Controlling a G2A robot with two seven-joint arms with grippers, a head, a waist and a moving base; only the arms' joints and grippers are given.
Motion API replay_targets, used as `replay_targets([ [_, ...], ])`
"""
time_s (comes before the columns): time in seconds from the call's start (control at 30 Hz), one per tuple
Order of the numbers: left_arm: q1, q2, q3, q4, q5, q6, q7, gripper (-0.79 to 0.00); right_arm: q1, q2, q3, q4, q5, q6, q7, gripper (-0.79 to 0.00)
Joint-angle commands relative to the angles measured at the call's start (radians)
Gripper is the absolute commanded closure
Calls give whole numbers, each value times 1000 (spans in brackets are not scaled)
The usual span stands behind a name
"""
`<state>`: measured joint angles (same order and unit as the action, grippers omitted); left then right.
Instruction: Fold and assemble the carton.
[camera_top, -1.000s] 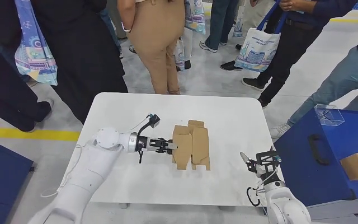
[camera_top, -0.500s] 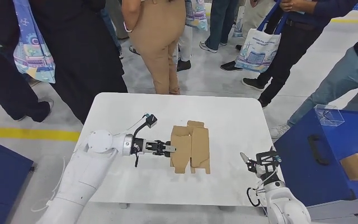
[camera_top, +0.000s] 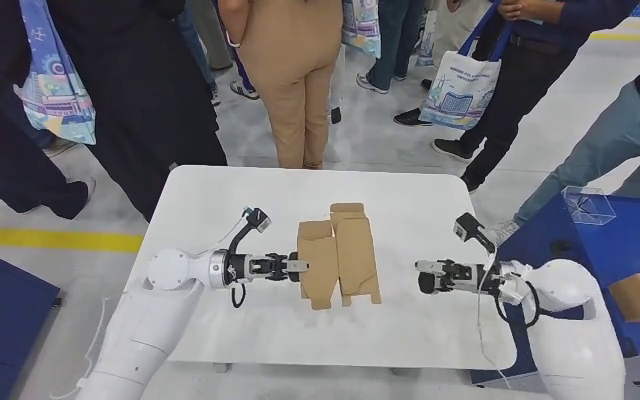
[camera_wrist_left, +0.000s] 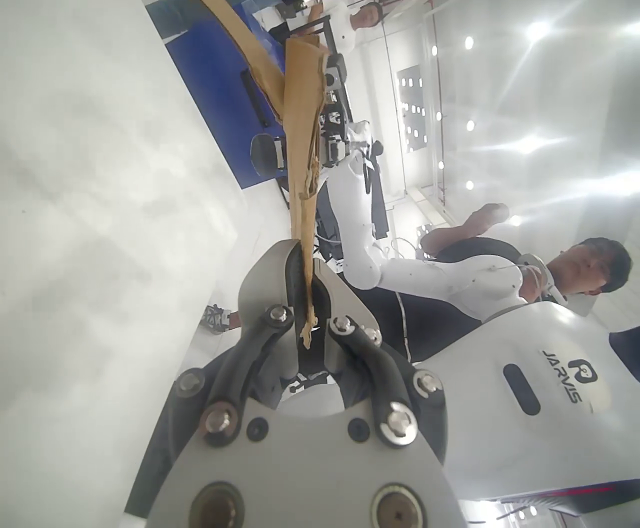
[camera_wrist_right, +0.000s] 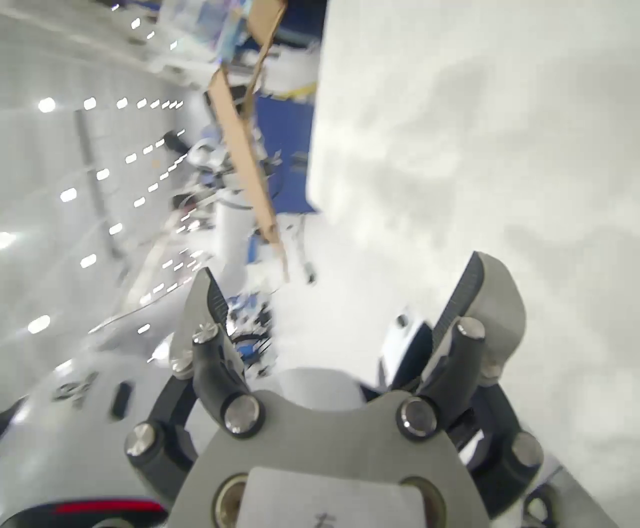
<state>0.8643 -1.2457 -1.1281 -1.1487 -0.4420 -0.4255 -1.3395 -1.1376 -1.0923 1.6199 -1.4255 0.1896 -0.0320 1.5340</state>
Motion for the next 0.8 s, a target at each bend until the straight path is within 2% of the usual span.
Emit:
replay_targets([
  [0.0, 5, 1, 1, -1, -4, 8, 9, 0, 52, 1, -100, 62, 48, 1, 2, -785],
  [0.1, 11, 0, 17, -9, 7, 28, 20, 0, 105, 7, -214, 113, 126, -18, 2, -785],
  [0.27, 18, 0, 31, -11, -24, 47, 5, 0, 137, 7, -261, 152, 183, -92, -11, -785],
  [0.3, 20, 0, 34, -10, -27, 53, 2, 0, 135, 7, -261, 150, 181, -106, -37, -622],
  [0.33, 20, 0, 36, -11, -33, 58, -1, 0, 128, 6, -261, 144, 182, -118, -67, -289],
  [0.37, 20, 0, 37, -9, -40, 61, -2, 0, 120, 6, -261, 134, 182, -120, -93, 0],
  [0.73, 16, -6, 74, 4, -70, 69, -5, 0, 92, 13, -266, 97, 252, -105, -106, 0],
  [0.77, 16, -7, 76, 6, -79, 72, -7, -83, 91, 14, -265, 96, 252, -106, -106, 0],
])
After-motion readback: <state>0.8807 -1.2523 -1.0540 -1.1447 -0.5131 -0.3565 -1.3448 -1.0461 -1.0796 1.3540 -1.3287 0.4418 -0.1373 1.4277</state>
